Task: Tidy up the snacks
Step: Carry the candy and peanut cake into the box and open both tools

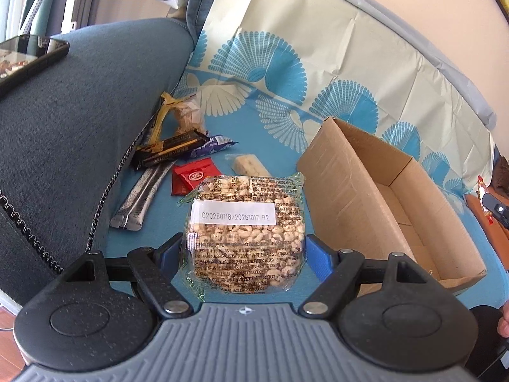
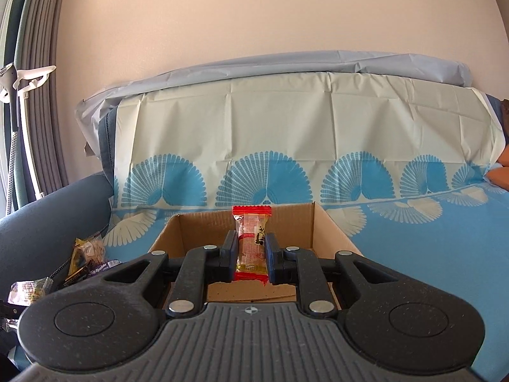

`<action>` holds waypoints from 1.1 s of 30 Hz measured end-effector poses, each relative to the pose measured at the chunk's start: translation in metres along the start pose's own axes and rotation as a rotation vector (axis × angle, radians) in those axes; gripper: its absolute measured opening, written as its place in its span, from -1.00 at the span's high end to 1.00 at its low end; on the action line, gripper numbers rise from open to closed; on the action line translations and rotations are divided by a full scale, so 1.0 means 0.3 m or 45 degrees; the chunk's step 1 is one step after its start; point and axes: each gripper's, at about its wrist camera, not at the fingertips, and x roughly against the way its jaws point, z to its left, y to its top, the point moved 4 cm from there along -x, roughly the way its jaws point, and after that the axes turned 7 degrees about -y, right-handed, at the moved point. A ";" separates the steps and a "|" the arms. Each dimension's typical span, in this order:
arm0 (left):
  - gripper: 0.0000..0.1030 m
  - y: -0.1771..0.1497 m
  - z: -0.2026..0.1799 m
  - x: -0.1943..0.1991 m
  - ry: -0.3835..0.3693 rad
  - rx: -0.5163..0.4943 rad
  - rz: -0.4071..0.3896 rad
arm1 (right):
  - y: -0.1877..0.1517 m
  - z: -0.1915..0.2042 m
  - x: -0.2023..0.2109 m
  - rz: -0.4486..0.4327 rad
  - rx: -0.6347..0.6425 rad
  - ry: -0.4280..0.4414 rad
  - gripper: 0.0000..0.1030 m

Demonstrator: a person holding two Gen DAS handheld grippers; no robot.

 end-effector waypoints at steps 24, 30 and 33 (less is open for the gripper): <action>-0.62 0.141 -0.482 -0.172 -0.180 -0.052 -0.051 | -0.013 -0.029 -0.085 0.099 -0.085 0.023 0.64; -0.62 0.170 -0.634 -0.247 -0.254 -0.070 -0.044 | -0.011 -0.055 -0.083 0.106 -0.134 0.048 0.64; -0.62 0.178 -0.678 -0.272 -0.261 -0.069 -0.034 | -0.011 -0.062 -0.083 0.108 -0.143 0.058 0.64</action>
